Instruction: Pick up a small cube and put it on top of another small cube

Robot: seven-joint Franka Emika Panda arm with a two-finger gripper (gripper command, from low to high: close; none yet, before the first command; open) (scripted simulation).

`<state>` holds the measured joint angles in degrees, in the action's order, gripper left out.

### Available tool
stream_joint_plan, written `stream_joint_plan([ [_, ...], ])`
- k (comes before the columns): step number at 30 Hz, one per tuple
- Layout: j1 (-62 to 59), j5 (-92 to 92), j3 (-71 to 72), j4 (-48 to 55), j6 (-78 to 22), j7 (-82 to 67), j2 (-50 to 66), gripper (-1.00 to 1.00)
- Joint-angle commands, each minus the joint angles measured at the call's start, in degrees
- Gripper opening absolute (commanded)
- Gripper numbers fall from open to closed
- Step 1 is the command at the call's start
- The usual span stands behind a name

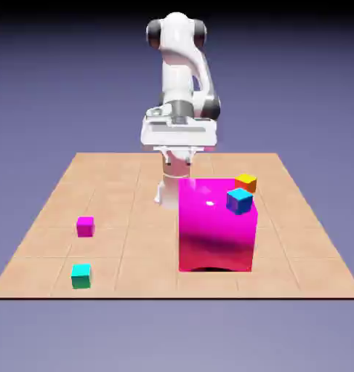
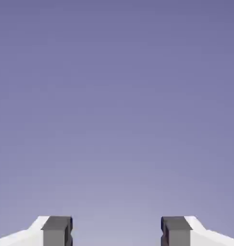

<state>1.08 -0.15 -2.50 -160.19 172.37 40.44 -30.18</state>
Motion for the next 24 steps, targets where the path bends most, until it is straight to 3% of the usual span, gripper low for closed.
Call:
stream_joint_plan([
  [1,0.33,-0.12,-2.08,0.68,-1.36,-1.67,2.06,0.0],
  [24,7.89,-2.92,-49.84,16.19,-32.59,-40.1,49.32,0.0],
])
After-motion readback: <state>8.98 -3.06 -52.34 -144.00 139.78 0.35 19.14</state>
